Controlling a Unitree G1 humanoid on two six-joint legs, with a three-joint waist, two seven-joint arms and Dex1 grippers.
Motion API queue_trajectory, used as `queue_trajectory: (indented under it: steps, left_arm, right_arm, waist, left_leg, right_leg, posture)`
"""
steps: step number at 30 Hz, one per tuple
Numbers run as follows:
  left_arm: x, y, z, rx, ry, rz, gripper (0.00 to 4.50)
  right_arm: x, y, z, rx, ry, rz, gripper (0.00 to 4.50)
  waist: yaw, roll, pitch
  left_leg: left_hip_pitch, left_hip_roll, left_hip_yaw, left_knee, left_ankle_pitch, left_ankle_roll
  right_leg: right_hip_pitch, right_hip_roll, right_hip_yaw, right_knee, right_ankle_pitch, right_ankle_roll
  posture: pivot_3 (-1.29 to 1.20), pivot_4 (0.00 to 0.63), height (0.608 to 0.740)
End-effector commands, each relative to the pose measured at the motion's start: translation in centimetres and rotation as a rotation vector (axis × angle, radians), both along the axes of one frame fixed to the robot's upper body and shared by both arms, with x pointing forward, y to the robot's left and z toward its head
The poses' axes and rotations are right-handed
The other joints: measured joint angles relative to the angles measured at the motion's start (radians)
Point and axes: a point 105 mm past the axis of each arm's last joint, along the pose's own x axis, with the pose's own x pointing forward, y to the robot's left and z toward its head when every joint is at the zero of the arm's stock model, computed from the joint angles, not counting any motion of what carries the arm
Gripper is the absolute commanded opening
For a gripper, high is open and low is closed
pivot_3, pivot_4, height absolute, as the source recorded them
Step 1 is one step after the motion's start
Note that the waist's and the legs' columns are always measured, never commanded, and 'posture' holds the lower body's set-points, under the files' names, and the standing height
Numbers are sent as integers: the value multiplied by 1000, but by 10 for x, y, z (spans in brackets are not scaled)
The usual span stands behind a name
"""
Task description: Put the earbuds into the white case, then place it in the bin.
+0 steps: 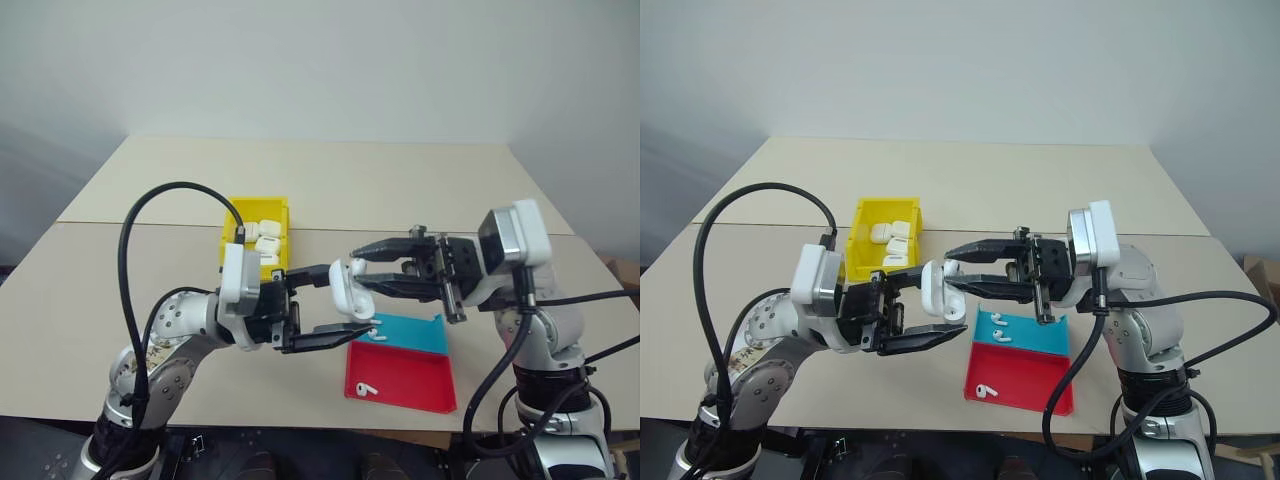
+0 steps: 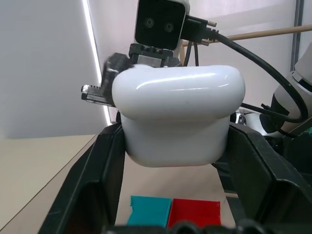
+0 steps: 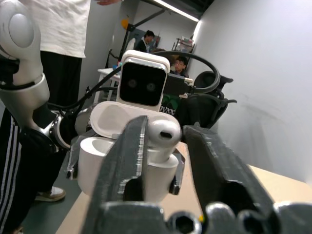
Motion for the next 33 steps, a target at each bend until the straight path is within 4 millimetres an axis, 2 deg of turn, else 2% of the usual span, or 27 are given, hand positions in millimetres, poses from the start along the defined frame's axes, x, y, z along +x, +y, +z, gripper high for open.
queue_trajectory:
  steps: [1,5,9,12,16,20,26,30,33]
  left_arm:
    - [-6,-2,11,-35,-60,-17,2793]
    - [-6,-2,10,-37,-54,-10,2793]
    - [-4,3,2,-1,-53,7,2793]
    - [3,18,-14,60,-47,50,2793]
    - [5,39,-32,113,-52,101,2793]
    - [2,61,-59,233,-35,150,2793]
    - [-2,80,-85,307,-3,205,2793]
    - [-7,86,-101,356,4,227,2793]
    - [-8,84,-105,349,9,236,2793]
  right_arm:
    - [-4,-1,-1,-18,-21,15,2244]
    - [-4,-6,1,-16,-33,9,2244]
    - [-3,-15,11,15,-52,-11,2244]
    - [13,-34,25,-35,-45,-139,2244]
    - [45,-50,21,-318,-2,-358,2244]
    - [61,-56,4,-661,-41,-451,2244]
    - [73,-49,-30,-1008,-75,-479,2244]
    - [79,-38,-53,-1147,-85,-495,2244]
    - [84,-30,-67,-1201,-89,-513,2244]
  waist:
    - [0,0,0]
    - [1,0,0]
    - [1,0,0]
    - [0,0,0]
    - [-1,1,0]
    - [-5,1,0]
    - [-3,1,0]
    - [1,1,0]
    - [3,1,0]
  left_leg:
    - [0,0,0,0,0,0]
    - [0,0,0,0,0,0]
    - [0,0,0,0,0,0]
    - [0,0,0,0,0,0]
    - [1,0,1,0,0,0]
    - [1,1,3,-2,0,0]
    - [-2,1,4,-2,0,1]
    - [-6,1,4,-2,0,1]
    - [-9,1,4,-1,0,1]
  right_leg:
    - [0,0,0,0,0,0]
    - [0,0,0,0,0,0]
    - [0,0,0,0,0,0]
    - [0,0,0,0,0,0]
    - [-1,0,1,0,0,0]
    - [-1,0,2,-1,0,-1]
    - [-5,0,2,0,0,-1]
    - [-10,-1,3,0,0,-1]
    - [-14,-1,3,1,0,-1]
  posture:
    - [0,150,740]
    - [0,150,740]
    - [0,150,740]
    - [0,150,740]
    - [0,150,740]
    - [0,150,740]
    - [0,150,740]
    - [0,150,740]
    - [0,150,740]
